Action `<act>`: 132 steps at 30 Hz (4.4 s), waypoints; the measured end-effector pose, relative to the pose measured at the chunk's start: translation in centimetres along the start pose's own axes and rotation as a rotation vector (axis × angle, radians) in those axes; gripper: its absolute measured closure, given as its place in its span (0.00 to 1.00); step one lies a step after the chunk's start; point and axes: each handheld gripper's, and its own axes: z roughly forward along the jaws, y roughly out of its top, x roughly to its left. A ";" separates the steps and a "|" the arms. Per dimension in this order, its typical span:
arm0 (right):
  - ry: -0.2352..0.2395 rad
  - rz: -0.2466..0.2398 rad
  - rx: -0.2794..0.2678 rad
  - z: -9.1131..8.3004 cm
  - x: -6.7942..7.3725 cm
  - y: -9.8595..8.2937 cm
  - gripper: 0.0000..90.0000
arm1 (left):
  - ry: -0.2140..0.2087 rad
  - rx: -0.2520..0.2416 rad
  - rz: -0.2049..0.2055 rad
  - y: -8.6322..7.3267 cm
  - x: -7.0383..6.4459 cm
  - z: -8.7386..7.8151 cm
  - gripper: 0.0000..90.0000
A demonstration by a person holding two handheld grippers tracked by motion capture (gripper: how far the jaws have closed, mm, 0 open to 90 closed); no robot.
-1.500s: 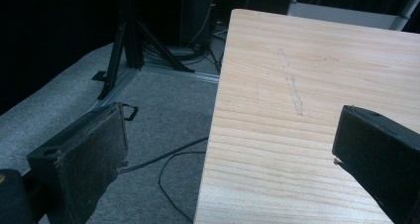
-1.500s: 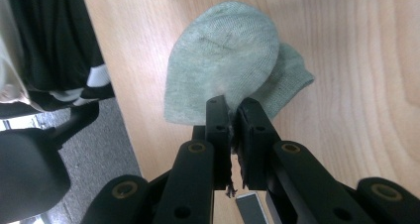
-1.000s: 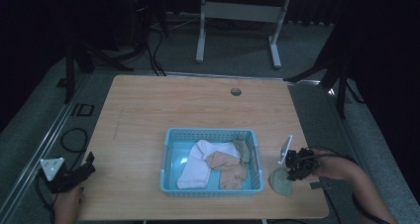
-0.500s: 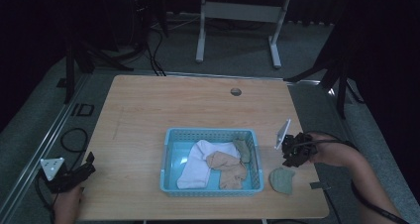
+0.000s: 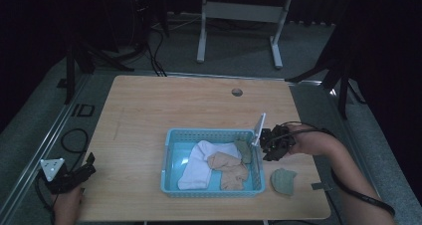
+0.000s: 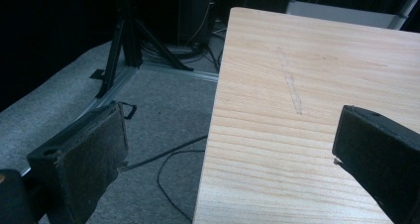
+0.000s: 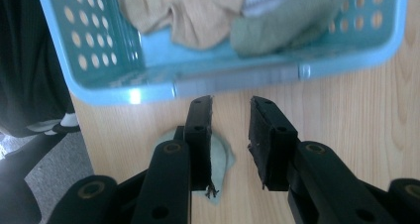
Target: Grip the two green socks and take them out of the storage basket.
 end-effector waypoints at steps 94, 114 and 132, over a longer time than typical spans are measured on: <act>-0.025 0.012 0.043 -3.1 -2.7 3.9 0.93 | -0.007 0.001 -0.001 0.0 0.0 0.0 0.01; -0.035 0.154 0.036 -2.9 -3.7 -3.2 0.93 | -0.011 0.002 0.002 0.0 0.0 0.0 0.01; -0.008 0.207 0.005 2.2 -5.4 -5.4 0.93 | -0.010 0.002 0.004 0.0 0.0 0.0 0.01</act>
